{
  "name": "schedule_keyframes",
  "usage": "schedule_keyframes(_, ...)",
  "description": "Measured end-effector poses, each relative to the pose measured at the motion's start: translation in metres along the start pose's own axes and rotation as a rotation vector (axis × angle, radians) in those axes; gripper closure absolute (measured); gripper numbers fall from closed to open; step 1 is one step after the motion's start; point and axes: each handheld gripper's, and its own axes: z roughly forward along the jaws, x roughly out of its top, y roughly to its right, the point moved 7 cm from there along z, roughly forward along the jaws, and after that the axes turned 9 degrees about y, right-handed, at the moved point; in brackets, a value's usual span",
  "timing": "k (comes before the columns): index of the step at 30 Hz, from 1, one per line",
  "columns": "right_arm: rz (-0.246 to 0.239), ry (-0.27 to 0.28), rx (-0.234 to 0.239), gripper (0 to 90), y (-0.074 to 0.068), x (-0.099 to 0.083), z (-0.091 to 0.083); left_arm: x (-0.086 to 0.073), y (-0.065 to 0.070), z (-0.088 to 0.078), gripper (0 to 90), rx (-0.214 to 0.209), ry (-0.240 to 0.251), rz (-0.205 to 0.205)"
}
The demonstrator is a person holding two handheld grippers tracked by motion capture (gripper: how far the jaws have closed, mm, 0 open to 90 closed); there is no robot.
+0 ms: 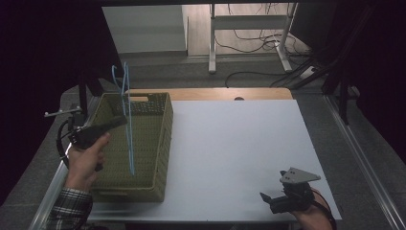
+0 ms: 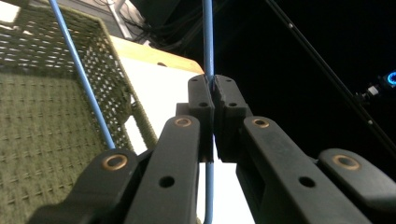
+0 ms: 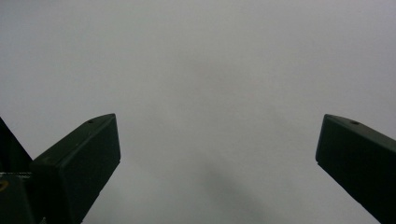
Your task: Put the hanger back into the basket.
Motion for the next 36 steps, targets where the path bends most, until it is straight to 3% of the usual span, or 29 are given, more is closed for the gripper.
schedule_keyframes(7, -0.002, -0.001, 0.002, 0.0, 0.0, 0.0, 0.0, -0.003, -0.01, -0.013, 87.6, 0.051, 0.05, -0.025)
schedule_keyframes(14, -0.004, -0.005, 0.003, 0.0, 0.0, 0.0, 0.001, -0.013, -0.022, -0.022, 87.6, 0.1, 0.101, -0.075)
schedule_keyframes(24, -0.004, -0.006, 0.005, 0.0, -0.001, -0.001, 0.001, -0.029, -0.037, -0.024, 87.6, 0.131, 0.145, -0.159)
schedule_keyframes(36, -0.005, -0.007, 0.007, 0.0, -0.001, -0.001, 0.001, -0.04, -0.044, -0.02, 87.5, 0.183, 0.136, -0.203)
